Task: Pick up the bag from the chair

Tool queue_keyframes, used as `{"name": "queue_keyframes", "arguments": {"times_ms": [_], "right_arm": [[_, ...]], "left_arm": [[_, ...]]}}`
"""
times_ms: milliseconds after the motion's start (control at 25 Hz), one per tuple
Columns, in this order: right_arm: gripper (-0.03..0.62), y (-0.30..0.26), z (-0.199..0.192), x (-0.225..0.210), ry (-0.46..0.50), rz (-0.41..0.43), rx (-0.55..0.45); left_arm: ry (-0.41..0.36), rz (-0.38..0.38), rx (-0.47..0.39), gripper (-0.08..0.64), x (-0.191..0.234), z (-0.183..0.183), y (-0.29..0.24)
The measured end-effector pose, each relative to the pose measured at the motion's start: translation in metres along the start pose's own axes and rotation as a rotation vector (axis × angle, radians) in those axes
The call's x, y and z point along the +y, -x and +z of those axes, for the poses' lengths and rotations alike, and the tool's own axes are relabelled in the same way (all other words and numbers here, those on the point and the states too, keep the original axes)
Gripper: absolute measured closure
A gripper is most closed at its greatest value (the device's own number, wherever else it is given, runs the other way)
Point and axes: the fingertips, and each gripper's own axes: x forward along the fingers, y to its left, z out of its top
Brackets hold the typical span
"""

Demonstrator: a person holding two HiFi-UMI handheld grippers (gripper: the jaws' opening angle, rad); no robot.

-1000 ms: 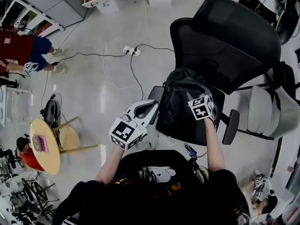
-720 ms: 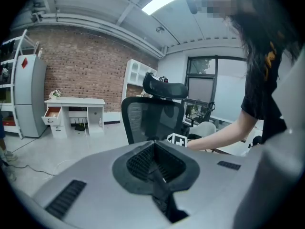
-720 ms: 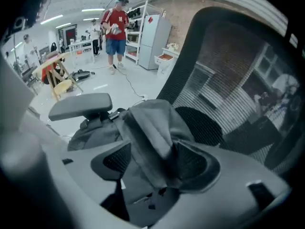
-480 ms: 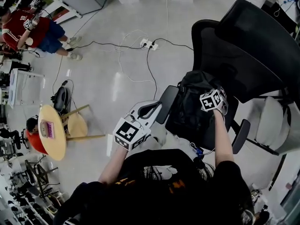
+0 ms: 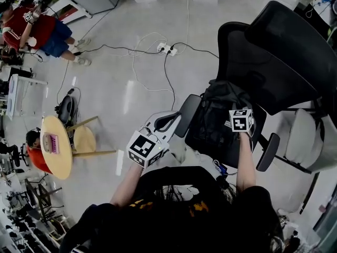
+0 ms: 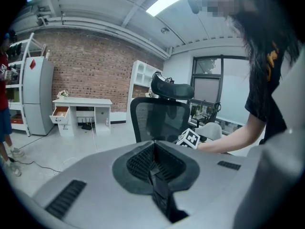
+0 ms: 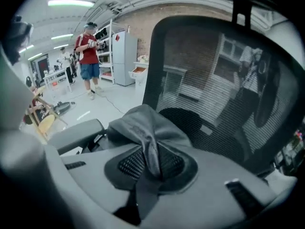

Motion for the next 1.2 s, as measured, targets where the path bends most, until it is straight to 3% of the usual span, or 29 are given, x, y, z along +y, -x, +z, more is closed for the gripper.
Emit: {"name": "queue_keyframes", "arguments": {"times_ms": [440,840,1200], "right_arm": [[0.549,0.131,-0.011,0.031,-0.183,-0.059,-0.208],[0.549,0.206,-0.012,0.099,-0.214,-0.078,-0.262],[0.551,0.282,-0.020,0.136,-0.263,-0.206,-0.332]], "left_arm": [[-0.005,-0.012,-0.027,0.551,-0.009,-0.009,0.040],[-0.063,-0.045,-0.074,0.551,-0.018,-0.017,0.112],[-0.073,-0.060,-0.104,0.551,-0.020,-0.053,0.197]]}}
